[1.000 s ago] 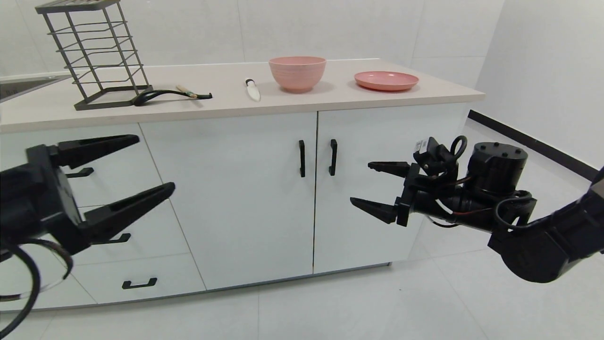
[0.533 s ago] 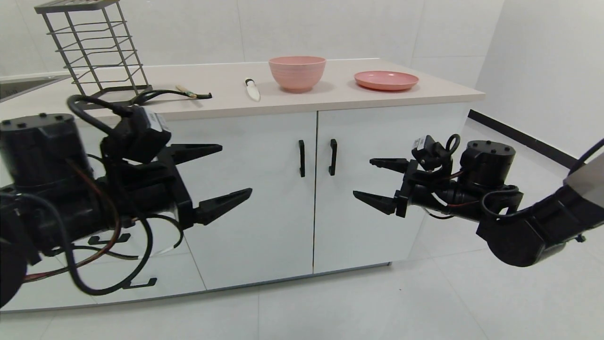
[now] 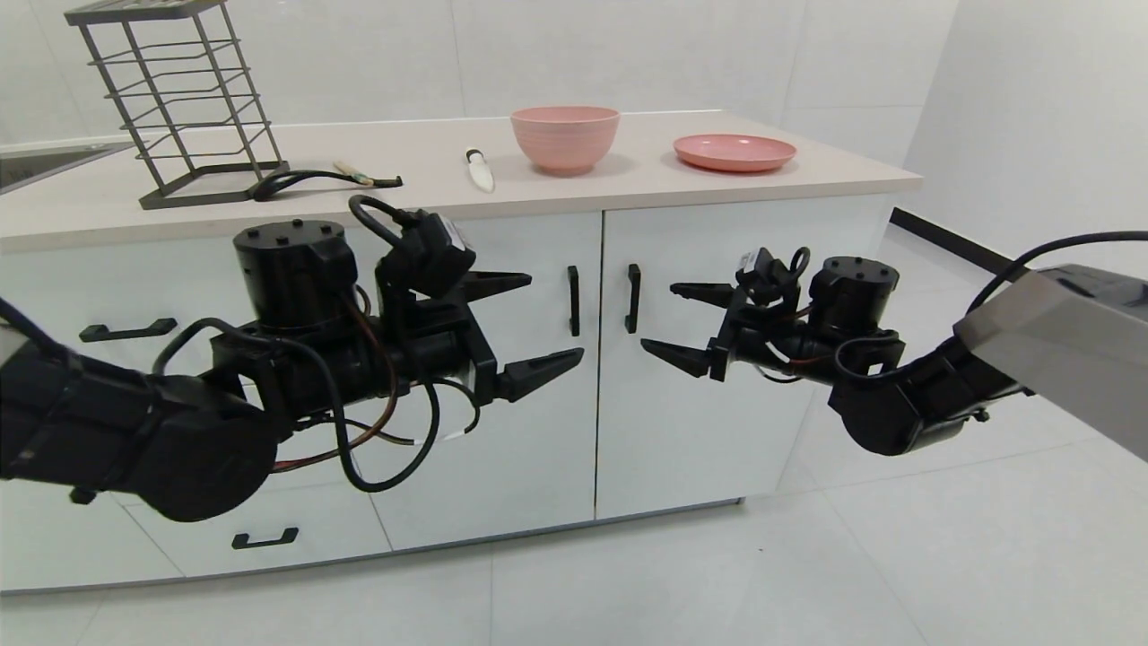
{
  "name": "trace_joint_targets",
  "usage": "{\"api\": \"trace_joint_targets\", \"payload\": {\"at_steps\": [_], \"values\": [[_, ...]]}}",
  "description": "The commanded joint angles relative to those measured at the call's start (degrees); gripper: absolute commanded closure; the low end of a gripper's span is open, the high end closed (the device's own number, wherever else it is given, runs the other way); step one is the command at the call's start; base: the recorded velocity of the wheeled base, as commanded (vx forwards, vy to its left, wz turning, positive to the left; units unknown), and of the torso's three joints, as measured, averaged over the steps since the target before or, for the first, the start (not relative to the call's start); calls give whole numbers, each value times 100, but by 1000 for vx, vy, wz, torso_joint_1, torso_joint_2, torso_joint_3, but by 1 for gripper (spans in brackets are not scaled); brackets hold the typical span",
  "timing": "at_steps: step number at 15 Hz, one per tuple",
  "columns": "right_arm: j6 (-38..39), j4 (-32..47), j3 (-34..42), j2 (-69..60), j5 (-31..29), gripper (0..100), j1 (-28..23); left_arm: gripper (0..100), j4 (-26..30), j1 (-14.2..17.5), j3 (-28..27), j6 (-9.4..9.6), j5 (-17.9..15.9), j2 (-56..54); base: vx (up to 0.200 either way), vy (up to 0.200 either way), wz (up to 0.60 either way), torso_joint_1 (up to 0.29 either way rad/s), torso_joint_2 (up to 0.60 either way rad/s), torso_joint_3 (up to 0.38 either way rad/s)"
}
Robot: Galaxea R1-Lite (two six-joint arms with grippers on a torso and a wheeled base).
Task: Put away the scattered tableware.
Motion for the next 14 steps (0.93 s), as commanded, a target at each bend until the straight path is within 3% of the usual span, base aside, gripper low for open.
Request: {"api": "trace_joint_targets", "payload": {"at_steps": [1, 4, 10, 14], "values": [[-1, -2, -354, 482, 0, 0, 2, 0, 18, -84, -276, 15, -3, 380, 0, 0, 0, 0, 0, 0], [-1, -2, -767, 877, 0, 0, 2, 0, 35, -259, -425, -29, 94, 485, 0, 0, 0, 0, 0, 0], [7, 24, -1479, 1281, 0, 0, 81, 0, 18, -259, -671, -29, 217, 678, 0, 0, 0, 0, 0, 0], [16, 42, -2076, 1536, 193, 0, 143, 0, 114, -242, -1120, -38, 226, 933, 0, 0, 0, 0, 0, 0]]}}
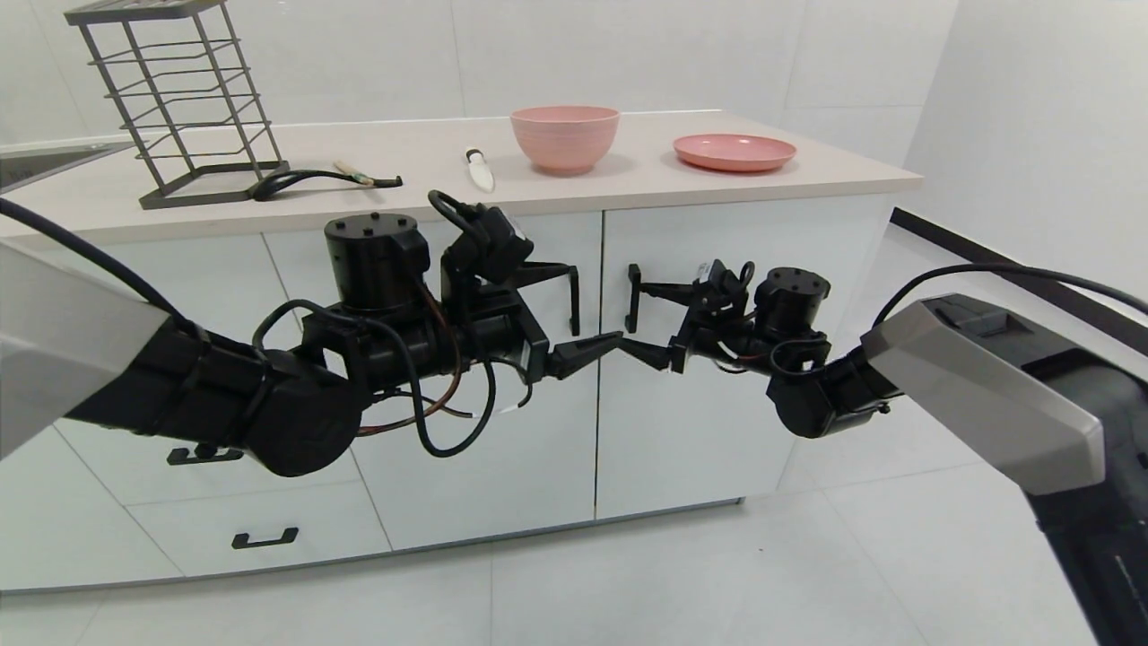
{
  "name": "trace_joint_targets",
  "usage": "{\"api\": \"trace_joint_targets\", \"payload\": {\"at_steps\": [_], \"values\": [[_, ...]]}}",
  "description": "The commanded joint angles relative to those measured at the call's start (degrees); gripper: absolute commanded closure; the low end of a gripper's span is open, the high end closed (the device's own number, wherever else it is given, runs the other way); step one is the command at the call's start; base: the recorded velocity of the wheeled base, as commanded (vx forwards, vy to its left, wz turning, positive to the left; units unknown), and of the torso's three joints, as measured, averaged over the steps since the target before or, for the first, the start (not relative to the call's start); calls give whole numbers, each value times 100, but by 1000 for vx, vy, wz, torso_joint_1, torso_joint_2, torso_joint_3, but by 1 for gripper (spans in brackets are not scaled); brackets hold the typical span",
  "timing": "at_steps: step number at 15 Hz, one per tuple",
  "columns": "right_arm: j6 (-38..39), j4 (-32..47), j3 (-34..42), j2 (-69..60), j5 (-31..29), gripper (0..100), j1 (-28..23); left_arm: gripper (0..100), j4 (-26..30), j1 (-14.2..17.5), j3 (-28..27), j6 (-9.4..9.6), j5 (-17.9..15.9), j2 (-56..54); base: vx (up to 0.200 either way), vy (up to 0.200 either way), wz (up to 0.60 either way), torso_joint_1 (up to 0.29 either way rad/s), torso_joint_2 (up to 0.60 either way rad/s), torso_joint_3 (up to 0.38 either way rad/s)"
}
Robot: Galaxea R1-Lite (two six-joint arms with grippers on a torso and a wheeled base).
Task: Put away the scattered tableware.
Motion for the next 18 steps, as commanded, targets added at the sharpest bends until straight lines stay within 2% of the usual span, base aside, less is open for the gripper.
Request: {"api": "trace_joint_targets", "payload": {"at_steps": [1, 3, 6, 7, 9, 10, 12, 15, 18], "values": [[0, 0, -236, 168, 119, 0, 61, 0, 11, 32, -148, -2, 48, 217, 0, 0, 0, 0, 0, 0], [9, 44, -333, 221, 181, 0, 122, 0, 2, 67, -279, -10, 171, 401, 0, 0, 0, 0, 0, 0], [27, 229, -834, 441, 383, 0, 157, 0, 19, 181, -763, -28, 487, 709, 0, 0, 0, 0, 0, 0], [44, 246, -939, 502, 532, 0, 157, 0, 11, 225, -824, -116, 602, 762, 0, 0, 0, 0, 0, 0], [246, 193, -1053, 573, 884, 0, 175, 0, 2, 225, -921, -485, 901, 832, 0, 0, 0, 0, 0, 0], [352, 158, -1053, 573, 1025, 0, 175, 0, -7, 234, -939, -564, 1041, 849, 0, 0, 0, 0, 0, 0], [466, 44, -992, 555, 1227, 0, 166, 0, 2, 234, -939, -582, 1094, 849, 0, 0, 0, 0, 0, 0], [651, -351, -306, 239, 1411, 0, 236, 0, 2, 225, -1000, -590, 1226, 946, 0, 0, 0, 0, 0, 0], [668, -923, 898, -254, 1464, 0, 342, 0, -42, 172, -1202, -775, 1226, 1060, 0, 0, 0, 0, 0, 0]]}}
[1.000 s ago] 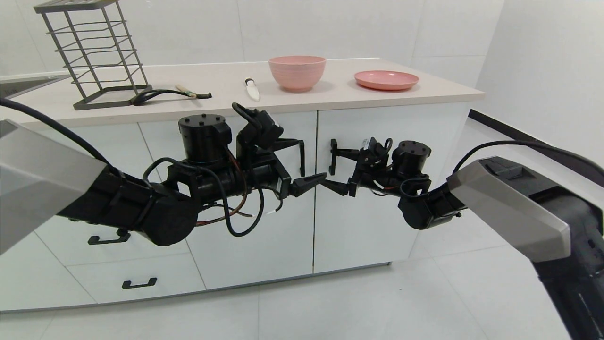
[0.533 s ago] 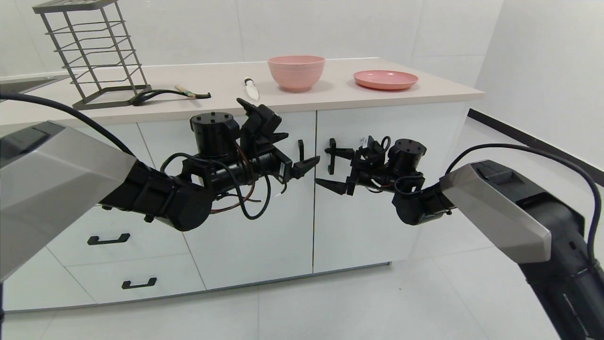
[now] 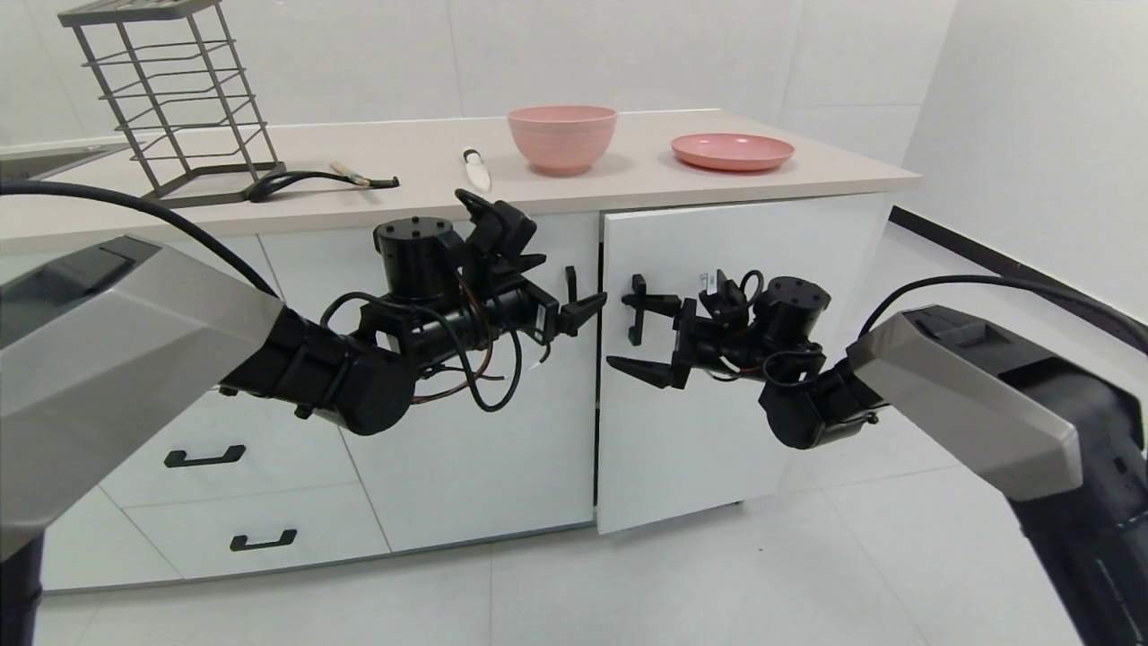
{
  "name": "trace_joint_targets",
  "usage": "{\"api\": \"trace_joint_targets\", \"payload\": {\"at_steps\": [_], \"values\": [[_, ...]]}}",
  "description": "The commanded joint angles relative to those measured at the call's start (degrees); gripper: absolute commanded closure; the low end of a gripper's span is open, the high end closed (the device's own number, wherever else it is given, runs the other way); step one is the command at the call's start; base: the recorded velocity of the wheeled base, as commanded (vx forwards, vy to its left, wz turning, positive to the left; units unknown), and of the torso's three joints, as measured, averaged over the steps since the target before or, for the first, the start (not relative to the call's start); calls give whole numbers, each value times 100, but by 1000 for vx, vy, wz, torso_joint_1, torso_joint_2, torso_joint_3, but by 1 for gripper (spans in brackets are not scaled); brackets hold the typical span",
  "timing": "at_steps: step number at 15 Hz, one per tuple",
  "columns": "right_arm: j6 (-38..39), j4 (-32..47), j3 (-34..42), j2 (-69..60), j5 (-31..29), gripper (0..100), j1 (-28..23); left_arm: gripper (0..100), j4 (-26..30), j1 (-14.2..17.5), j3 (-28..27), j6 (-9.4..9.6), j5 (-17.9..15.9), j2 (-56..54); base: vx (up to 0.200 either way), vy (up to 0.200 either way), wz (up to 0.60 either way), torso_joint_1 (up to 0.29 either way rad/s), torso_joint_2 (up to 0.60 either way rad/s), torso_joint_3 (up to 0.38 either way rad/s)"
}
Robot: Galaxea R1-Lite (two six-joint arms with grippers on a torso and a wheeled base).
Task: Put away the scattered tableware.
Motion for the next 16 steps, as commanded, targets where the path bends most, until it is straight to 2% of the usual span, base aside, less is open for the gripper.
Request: {"api": "trace_joint_targets", "payload": {"at_steps": [1, 4, 8, 11, 15, 16], "values": [[8, -366, 1098, -615, 66, 0, 158, 0, -38, -60, -142, -9, -72, 108, 0, 0, 0, 0, 0, 0], [8, -709, 1916, -1002, 66, 0, 141, 0, -82, -219, -274, -9, -634, 196, 0, 0, 0, 0, 0, 0], [8, -1113, 2566, -1248, 66, 0, 123, 0, -99, -262, -1083, -9, -872, 661, 0, 0, 0, 0, 0, 0], [8, -1149, 2751, -1371, 66, 0, 132, 0, -108, -394, -1663, -18, -942, 1066, 0, 0, 0, 0, 0, 0], [-1, -1149, 2733, -1309, 31, 0, 79, 0, -117, -781, -1751, -36, -942, 1189, 0, 0, 0, 0, 0, 0], [-1, -1149, 2715, -1257, 13, 0, -9, 0, -117, -895, -1751, -106, -924, 1189, 0, 0, 0, 0, 0, 0]]}}
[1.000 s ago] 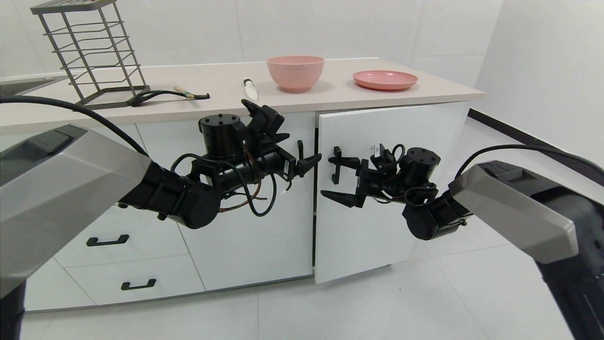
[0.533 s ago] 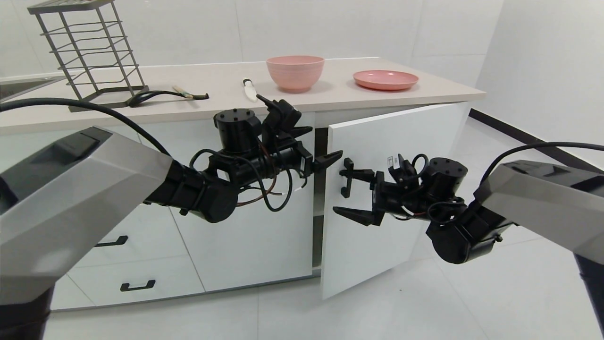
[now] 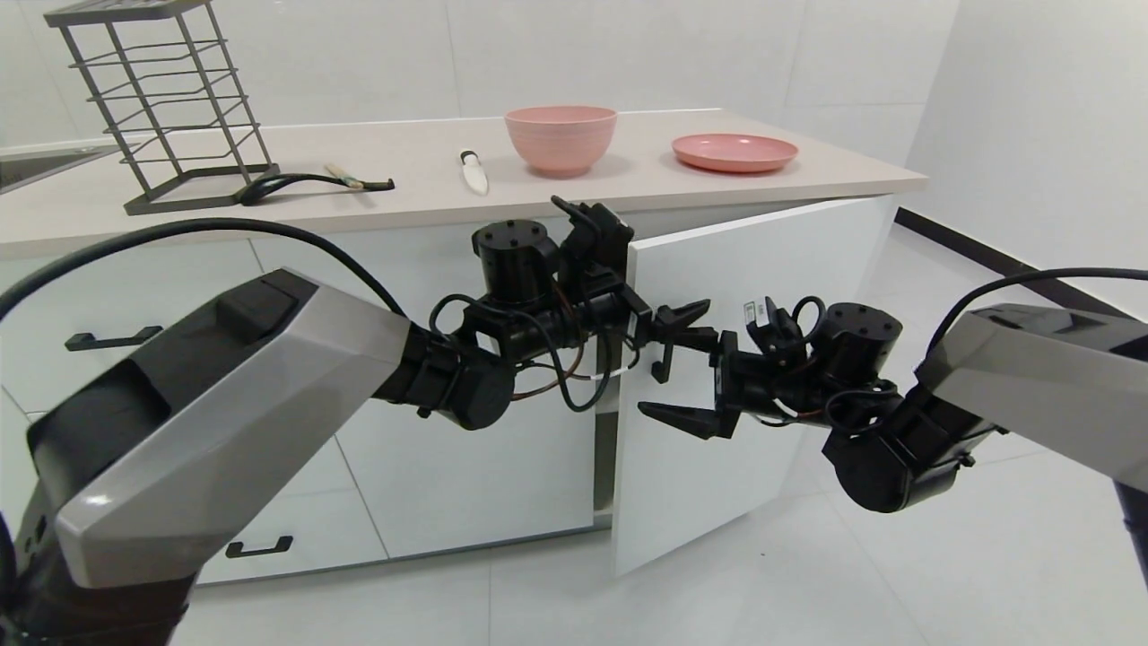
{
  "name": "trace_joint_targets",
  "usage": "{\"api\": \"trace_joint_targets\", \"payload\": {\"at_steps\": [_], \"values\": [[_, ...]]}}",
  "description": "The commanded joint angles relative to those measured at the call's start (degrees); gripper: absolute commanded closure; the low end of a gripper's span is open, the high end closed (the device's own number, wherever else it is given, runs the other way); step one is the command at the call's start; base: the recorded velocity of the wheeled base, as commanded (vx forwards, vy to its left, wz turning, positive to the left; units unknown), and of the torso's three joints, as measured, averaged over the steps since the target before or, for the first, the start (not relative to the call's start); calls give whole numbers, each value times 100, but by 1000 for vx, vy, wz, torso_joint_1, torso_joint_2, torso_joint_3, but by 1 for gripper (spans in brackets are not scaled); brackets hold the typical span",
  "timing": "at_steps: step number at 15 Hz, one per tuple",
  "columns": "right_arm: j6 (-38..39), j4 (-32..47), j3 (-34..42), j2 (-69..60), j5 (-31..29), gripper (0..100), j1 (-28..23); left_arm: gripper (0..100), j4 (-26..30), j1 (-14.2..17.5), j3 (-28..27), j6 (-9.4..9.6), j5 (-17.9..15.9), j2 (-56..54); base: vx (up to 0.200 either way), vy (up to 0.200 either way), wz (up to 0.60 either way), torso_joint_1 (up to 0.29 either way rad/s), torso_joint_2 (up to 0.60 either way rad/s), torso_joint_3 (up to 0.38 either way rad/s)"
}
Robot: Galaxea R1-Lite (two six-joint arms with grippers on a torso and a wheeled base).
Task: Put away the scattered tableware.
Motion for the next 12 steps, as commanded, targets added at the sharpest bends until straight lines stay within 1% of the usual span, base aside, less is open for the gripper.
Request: {"api": "trace_joint_targets", "payload": {"at_steps": [1, 2, 3, 4, 5, 7, 8, 10, 12], "values": [[-10, -10, -23, 63, -128, 0, -97, 0, 2, -180, -24, -146, 56, 50, 0, 0, 0, 0, 0, 0], [-10, -18, -14, 81, -401, 0, -185, 0, 2, -215, -33, -269, 109, 33, 0, 0, 0, 0, 0, 0], [-28, -18, -5, 81, -594, 0, -273, 0, 2, -224, -33, -340, 285, 24, 0, 0, 0, 0, 0, 0], [-36, -18, 12, 63, -629, 0, -378, 0, 2, -224, -59, -340, 539, 24, 0, 0, 0, 0, 0, 0], [-45, -18, 21, 63, -647, 0, -440, 0, 2, -224, -68, -348, 662, 24, 0, 0, 0, 0, 0, 0], [-45, -18, 171, 28, -664, 0, -519, 0, 11, -215, -68, -357, 706, 24, 0, 0, 0, 0, 0, 0], [-63, -27, 302, 11, -673, 0, -589, 0, 2, -224, -68, -357, 838, 24, 0, 0, 0, 0, 0, 0], [-63, -150, 513, -68, -673, 0, -756, 0, 11, -224, -68, -357, 900, 24, 0, 0, 0, 0, 0, 0], [-63, -256, 803, -227, -673, 0, -817, 0, 11, -224, -68, -348, 988, 24, 0, 0, 0, 0, 0, 0]]}}
